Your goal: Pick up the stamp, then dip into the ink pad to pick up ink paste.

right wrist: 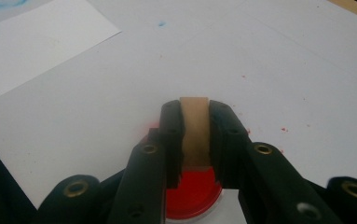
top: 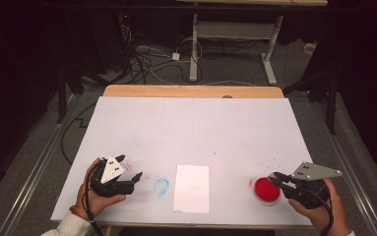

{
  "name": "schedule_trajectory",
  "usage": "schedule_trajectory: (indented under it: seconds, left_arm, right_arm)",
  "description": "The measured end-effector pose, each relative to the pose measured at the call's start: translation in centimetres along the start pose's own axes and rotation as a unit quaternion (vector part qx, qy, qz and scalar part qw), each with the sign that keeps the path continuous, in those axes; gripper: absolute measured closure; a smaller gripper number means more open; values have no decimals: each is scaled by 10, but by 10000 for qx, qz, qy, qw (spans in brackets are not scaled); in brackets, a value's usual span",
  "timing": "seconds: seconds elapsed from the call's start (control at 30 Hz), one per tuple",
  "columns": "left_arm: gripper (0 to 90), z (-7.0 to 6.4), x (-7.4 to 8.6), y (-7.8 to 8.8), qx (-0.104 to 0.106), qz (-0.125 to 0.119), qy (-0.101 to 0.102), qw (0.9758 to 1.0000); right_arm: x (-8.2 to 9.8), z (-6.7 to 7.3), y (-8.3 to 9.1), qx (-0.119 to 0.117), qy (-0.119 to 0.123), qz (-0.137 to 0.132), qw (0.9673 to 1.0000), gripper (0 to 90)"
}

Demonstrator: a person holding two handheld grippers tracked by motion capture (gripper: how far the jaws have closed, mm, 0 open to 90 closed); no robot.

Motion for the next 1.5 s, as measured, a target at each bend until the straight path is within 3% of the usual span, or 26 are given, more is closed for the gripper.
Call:
schedule_trajectory:
  seconds: [0.3, 0.73, 1.0, 1.33, 1.37, 1.5]
  left_arm:
    - [198, 3, 0, -5, 26, 23, 80, 10000]
    - [198, 1, 0, -5, 50, 35, -22, 10000]
    - [198, 1, 0, -5, 88, 23, 29, 10000]
    - [201, 0, -2, -2, 13, -23, -133, 9999]
    - [206, -1, 0, -2, 27, 36, -71, 10000]
    - [207, -1, -1, -3, 17, 17, -151, 9999]
  right_arm:
    - [3, -2, -3, -38, -14, 68, 10000, 757]
    - [11, 7, -11, -156, 77, 266, 9995, 758]
    - [14, 9, -16, -211, 122, 327, 9992, 757]
    - [27, 14, -32, -359, 257, 577, 9974, 757]
    - [27, 15, -33, -379, 264, 588, 9972, 757]
    - [28, 13, -35, -282, 328, 646, 9970, 757]
Point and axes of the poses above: each handheld gripper's, and its own axes: y roughly backward along the jaws, x roughly out of its underside, z roughly to its left, the point moved 8 cm from there along -y, roughly forward along the jaws, and after that the axes turned 9 degrees about y, right-handed, at the moved point
